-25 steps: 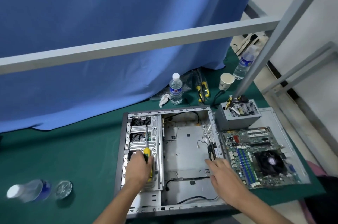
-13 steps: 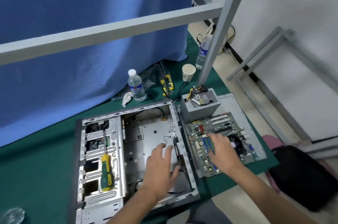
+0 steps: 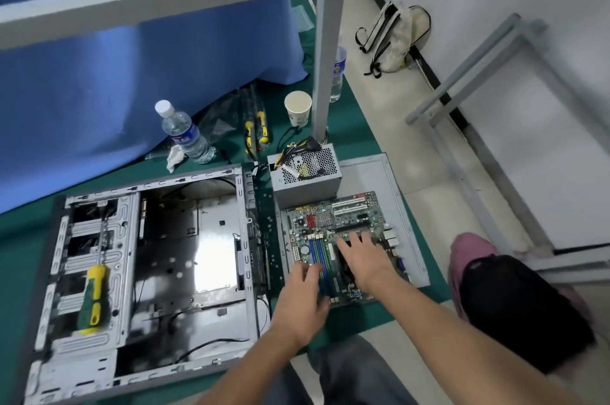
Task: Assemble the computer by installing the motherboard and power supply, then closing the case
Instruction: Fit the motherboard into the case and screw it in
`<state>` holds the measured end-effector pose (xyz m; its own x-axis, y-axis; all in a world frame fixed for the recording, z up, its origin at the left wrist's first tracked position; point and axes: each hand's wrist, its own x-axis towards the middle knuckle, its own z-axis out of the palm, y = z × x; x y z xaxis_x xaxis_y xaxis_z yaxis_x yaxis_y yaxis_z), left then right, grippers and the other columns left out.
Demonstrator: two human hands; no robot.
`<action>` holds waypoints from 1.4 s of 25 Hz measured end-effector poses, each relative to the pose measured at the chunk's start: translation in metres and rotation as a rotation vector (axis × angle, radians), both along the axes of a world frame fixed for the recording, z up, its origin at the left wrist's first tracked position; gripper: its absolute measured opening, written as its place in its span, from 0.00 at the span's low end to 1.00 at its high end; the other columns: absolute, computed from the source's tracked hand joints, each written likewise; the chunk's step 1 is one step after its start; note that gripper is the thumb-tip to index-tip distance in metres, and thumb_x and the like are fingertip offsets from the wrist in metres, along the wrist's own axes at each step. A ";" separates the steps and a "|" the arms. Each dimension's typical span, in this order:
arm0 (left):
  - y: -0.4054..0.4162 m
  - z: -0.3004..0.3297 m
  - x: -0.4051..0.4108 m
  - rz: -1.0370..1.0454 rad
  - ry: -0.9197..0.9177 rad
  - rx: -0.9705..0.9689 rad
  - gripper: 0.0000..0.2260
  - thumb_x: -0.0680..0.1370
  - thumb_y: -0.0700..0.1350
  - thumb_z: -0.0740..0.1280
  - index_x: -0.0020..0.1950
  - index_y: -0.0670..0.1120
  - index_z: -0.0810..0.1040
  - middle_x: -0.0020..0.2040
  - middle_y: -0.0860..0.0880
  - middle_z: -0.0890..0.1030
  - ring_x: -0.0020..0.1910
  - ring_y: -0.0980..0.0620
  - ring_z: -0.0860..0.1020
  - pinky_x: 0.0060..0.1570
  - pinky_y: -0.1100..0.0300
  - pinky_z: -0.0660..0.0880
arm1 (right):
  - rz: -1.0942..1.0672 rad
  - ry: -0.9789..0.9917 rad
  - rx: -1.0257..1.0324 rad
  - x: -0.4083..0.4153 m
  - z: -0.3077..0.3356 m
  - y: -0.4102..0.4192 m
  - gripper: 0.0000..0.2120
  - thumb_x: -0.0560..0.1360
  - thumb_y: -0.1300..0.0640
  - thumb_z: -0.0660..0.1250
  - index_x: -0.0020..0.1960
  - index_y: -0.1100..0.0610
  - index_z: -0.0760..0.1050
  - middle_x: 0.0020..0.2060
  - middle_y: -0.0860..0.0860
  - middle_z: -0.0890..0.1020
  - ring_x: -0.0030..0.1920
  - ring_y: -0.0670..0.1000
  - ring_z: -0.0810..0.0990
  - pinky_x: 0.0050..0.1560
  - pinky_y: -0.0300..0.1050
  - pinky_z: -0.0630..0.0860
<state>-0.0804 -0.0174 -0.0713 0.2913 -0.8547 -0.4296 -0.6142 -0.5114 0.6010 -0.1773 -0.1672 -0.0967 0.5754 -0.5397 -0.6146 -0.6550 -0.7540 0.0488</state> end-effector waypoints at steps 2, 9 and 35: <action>-0.004 0.001 0.000 0.156 0.092 0.061 0.28 0.80 0.47 0.67 0.77 0.50 0.61 0.70 0.50 0.63 0.62 0.56 0.70 0.65 0.69 0.63 | 0.016 -0.015 0.036 -0.003 0.004 -0.006 0.43 0.67 0.63 0.76 0.75 0.52 0.56 0.69 0.56 0.65 0.70 0.59 0.63 0.60 0.53 0.75; -0.028 0.024 0.019 0.626 0.495 0.156 0.37 0.78 0.59 0.67 0.80 0.46 0.55 0.78 0.43 0.61 0.74 0.42 0.65 0.73 0.46 0.63 | -0.158 -0.283 0.450 -0.041 0.076 -0.060 0.48 0.59 0.55 0.80 0.75 0.48 0.62 0.56 0.46 0.70 0.58 0.50 0.70 0.56 0.44 0.73; 0.093 0.091 0.209 0.682 0.911 -0.088 0.27 0.79 0.51 0.69 0.75 0.49 0.64 0.56 0.45 0.84 0.48 0.50 0.81 0.51 0.54 0.76 | 0.007 -0.491 0.193 0.127 0.202 0.095 0.48 0.61 0.44 0.76 0.76 0.39 0.56 0.55 0.39 0.63 0.57 0.44 0.59 0.57 0.44 0.67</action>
